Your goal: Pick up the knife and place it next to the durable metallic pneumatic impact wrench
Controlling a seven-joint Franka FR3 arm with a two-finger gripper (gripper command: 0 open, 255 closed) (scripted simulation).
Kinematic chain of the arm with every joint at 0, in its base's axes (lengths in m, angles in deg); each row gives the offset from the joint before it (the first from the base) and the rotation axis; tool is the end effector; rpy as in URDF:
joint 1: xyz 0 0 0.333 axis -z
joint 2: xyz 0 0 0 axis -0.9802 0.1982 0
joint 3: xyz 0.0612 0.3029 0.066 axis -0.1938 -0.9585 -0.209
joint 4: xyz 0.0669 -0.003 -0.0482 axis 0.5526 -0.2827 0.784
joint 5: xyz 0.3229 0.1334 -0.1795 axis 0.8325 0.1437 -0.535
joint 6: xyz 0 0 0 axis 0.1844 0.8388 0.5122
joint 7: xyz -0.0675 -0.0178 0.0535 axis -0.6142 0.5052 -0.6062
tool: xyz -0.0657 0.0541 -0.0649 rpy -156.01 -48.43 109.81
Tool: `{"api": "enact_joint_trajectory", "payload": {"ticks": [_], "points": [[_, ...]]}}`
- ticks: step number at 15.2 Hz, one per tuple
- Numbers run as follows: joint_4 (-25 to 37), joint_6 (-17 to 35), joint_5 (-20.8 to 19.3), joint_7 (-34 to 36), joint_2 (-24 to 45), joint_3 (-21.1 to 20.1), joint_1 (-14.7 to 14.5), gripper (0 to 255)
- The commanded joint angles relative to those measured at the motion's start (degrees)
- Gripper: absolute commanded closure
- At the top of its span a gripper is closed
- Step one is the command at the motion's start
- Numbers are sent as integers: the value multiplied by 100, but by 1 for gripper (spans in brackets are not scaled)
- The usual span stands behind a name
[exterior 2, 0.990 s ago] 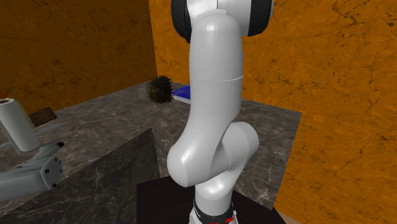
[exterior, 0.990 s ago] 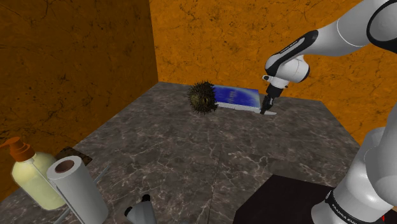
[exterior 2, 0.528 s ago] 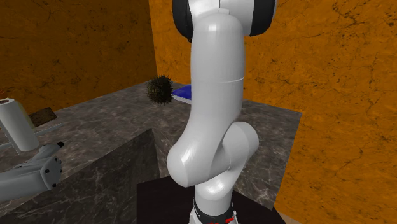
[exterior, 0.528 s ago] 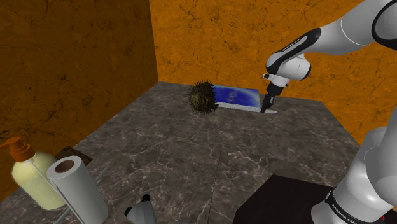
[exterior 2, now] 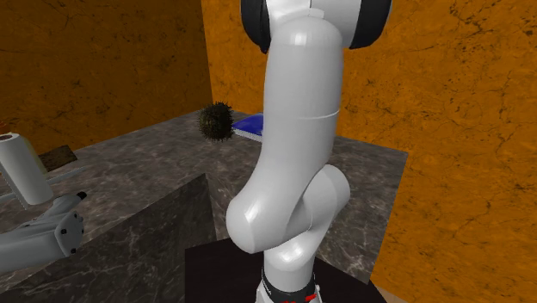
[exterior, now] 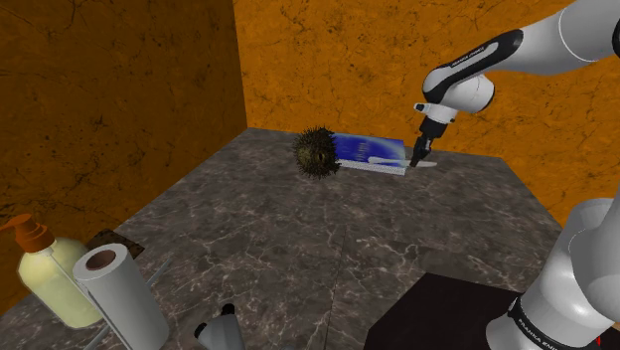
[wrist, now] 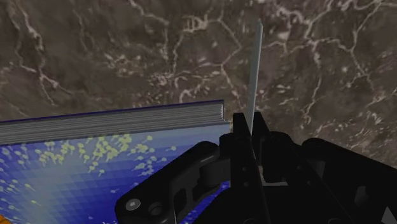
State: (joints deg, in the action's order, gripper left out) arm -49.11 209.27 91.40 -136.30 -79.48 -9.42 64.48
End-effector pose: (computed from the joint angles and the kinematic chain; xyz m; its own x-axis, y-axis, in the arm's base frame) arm 0.4547 -0.2493 0.3763 0.7891 0.5693 0.2307 0.6017 -0.7919 -0.1042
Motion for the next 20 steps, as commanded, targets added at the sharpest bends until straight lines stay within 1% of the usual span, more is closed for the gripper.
{"api": "enact_joint_trajectory", "payload": {"ticks": [1, 9, 18, 19, 20], "points": [[75, -133, -122, 117, -108, -10, 1, 255], [399, -665, -499, 494, -476, -77, 23, 255], [864, -1297, -757, 806, -756, -169, 44, 255], [864, -1298, -758, 807, -757, -170, 44, 255], [708, -1233, -855, 1001, -920, -290, 14, 255]]}}
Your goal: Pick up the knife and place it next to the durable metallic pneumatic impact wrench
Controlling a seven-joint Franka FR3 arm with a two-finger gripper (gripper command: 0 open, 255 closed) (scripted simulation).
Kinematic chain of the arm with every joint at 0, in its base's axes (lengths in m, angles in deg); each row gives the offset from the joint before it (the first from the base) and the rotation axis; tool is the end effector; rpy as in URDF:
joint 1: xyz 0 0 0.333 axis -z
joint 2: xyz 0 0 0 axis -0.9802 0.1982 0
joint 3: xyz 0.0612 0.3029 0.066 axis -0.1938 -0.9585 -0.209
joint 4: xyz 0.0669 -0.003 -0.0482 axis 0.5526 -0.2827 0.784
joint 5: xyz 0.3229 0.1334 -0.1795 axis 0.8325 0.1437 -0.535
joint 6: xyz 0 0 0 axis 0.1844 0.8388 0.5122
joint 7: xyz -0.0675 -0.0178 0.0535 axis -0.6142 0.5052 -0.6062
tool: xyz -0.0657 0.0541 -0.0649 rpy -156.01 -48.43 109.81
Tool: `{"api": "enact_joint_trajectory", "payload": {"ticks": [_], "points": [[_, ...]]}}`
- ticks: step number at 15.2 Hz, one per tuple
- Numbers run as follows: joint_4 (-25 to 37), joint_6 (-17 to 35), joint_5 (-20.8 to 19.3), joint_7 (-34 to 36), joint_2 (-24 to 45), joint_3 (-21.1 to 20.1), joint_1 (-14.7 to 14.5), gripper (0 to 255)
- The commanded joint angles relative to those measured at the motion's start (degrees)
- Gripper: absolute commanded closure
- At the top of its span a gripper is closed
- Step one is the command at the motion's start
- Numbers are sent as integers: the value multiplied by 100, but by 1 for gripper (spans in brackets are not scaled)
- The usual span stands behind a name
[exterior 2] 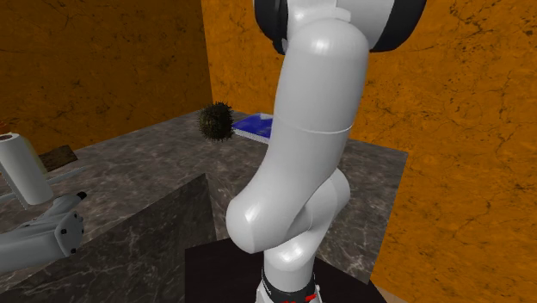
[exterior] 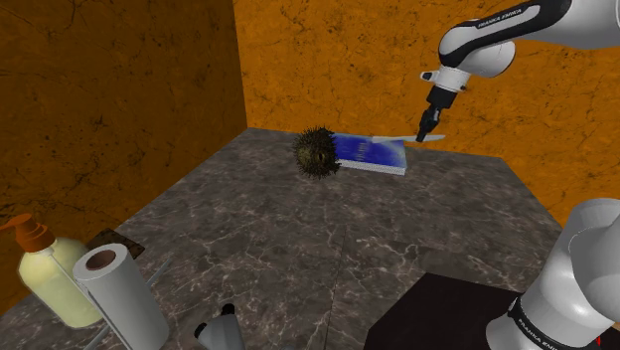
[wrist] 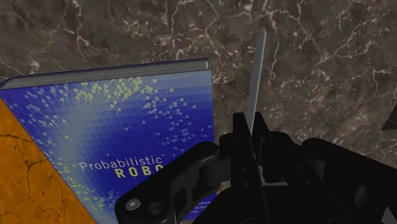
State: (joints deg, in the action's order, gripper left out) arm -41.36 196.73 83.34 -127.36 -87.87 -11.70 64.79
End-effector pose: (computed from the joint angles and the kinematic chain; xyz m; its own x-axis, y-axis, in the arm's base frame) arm 0.4542 -0.2429 0.4763 0.7889 0.5697 0.2305 0.6021 -0.7916 -0.1041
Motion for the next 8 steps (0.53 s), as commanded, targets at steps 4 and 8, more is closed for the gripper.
{"api": "enact_joint_trajectory", "payload": {"ticks": [4, 8], "points": [[-624, 245, -322, 835, -627, -561, -106, 255], [-1075, 430, -442, 1499, -1027, -1058, -197, 255]]}}
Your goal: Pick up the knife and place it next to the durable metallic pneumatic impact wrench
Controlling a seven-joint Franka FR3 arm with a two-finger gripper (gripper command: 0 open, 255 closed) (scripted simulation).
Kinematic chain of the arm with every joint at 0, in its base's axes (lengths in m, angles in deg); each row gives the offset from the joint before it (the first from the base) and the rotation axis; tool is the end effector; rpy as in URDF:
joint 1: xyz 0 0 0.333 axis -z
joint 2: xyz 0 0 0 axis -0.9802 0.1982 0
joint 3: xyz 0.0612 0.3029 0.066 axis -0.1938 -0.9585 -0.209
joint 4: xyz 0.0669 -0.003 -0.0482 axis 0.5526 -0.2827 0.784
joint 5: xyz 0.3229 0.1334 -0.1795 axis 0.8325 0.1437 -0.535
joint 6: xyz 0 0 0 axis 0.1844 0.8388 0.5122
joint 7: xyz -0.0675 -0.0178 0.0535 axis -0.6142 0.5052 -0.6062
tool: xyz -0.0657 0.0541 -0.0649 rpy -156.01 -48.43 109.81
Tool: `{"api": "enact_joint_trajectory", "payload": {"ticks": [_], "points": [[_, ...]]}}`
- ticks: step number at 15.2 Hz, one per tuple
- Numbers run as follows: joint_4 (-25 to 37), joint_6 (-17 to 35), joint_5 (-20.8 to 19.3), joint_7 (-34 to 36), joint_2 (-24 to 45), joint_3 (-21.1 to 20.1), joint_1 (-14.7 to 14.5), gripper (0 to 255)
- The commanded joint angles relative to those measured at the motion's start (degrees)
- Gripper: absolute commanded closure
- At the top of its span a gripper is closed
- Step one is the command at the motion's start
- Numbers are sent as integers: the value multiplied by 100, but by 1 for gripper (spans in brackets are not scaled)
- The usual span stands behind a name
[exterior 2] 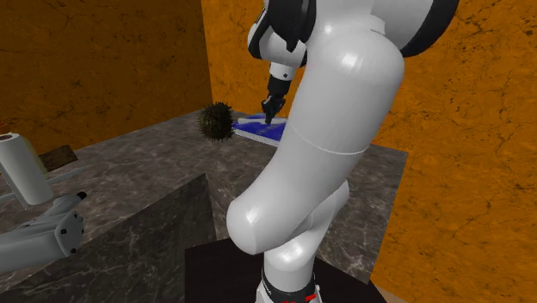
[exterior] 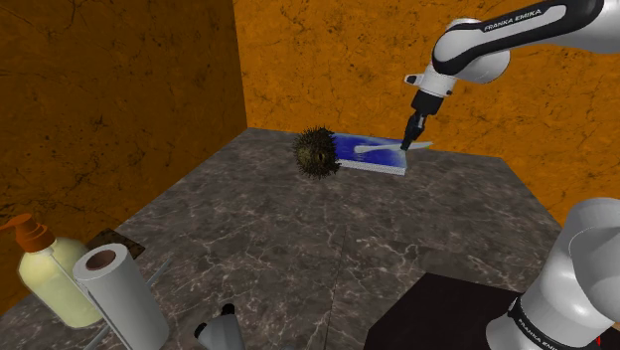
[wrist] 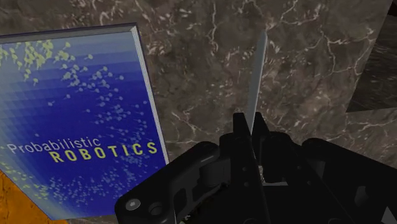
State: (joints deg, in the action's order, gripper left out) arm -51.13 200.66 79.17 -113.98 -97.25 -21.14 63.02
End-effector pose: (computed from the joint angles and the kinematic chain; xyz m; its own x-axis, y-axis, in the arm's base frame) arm 0.4464 -0.1427 0.4769 0.7882 0.5706 0.2307 0.6030 -0.7909 -0.1043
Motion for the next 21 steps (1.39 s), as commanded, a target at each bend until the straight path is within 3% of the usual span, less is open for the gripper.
{"api": "enact_joint_trajectory", "payload": {"ticks": [1, 11, 21], "points": [[-195, 80, -37, 320, -171, -235, -50, 255], [-804, 493, 96, 1818, -581, -1400, -481, 255], [-737, 893, 394, 3215, -307, -2475, -1060, 255]]}}
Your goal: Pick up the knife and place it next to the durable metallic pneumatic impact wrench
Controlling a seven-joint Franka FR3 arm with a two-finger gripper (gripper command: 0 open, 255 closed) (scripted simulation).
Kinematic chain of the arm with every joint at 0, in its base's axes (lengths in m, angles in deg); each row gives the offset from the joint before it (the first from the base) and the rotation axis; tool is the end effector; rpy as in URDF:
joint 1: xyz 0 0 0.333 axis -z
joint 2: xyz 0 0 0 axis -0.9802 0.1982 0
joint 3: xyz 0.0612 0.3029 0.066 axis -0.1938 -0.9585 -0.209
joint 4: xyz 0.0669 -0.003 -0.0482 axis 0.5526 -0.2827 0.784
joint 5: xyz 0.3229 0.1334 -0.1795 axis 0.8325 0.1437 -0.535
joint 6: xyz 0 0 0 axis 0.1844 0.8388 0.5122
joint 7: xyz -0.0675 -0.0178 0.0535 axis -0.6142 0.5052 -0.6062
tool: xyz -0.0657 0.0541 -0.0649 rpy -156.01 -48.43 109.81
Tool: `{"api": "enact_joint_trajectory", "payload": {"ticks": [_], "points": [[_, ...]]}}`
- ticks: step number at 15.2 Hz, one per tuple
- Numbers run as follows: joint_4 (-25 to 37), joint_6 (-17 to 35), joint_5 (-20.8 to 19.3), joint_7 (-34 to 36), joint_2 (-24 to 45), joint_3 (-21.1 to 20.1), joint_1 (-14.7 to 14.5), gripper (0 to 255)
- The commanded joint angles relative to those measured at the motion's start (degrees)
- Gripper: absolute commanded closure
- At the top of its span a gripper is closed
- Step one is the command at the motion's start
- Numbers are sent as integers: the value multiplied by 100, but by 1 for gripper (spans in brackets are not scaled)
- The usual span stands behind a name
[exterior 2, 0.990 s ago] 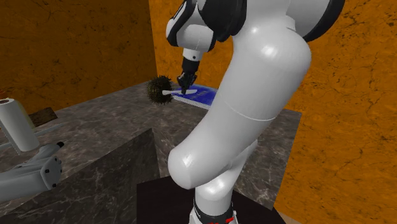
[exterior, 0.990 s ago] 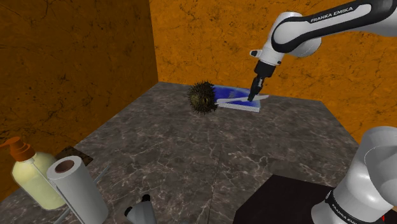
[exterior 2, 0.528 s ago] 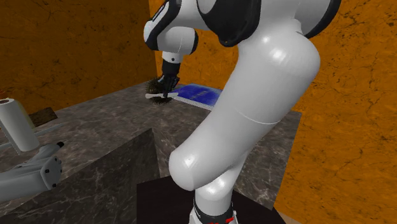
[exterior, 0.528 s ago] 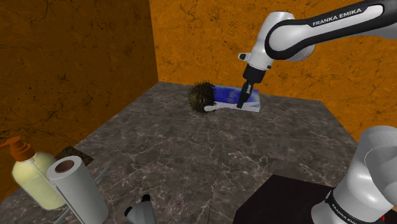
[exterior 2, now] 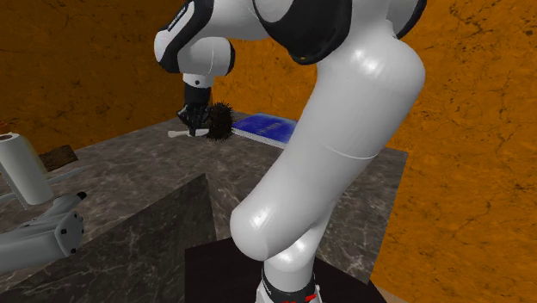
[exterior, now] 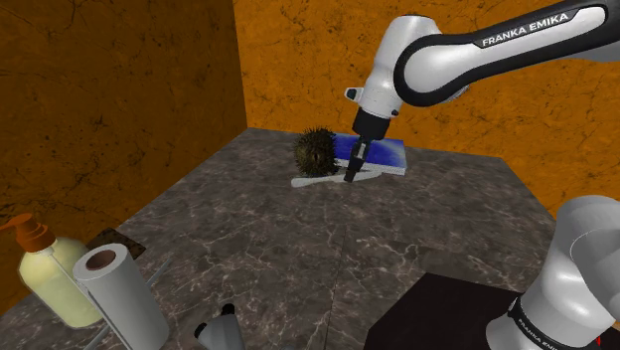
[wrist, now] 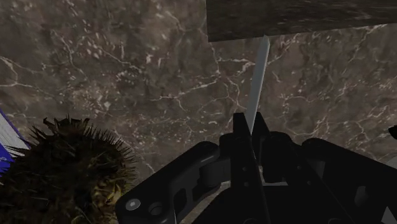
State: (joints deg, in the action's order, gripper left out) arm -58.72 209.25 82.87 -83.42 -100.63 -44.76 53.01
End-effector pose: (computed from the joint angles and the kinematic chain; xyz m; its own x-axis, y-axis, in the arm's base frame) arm 0.4237 0.1317 0.4768 0.7885 0.5705 0.2297 0.6027 -0.7911 -0.1041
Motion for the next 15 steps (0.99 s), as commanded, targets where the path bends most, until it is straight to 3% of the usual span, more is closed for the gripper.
{"api": "enact_joint_trajectory", "payload": {"ticks": [1, 15], "points": [[66, 71, 48, 296, 94, -215, -116, 255], [1376, 392, -38, 2239, 1479, -1483, -788, 255]]}}
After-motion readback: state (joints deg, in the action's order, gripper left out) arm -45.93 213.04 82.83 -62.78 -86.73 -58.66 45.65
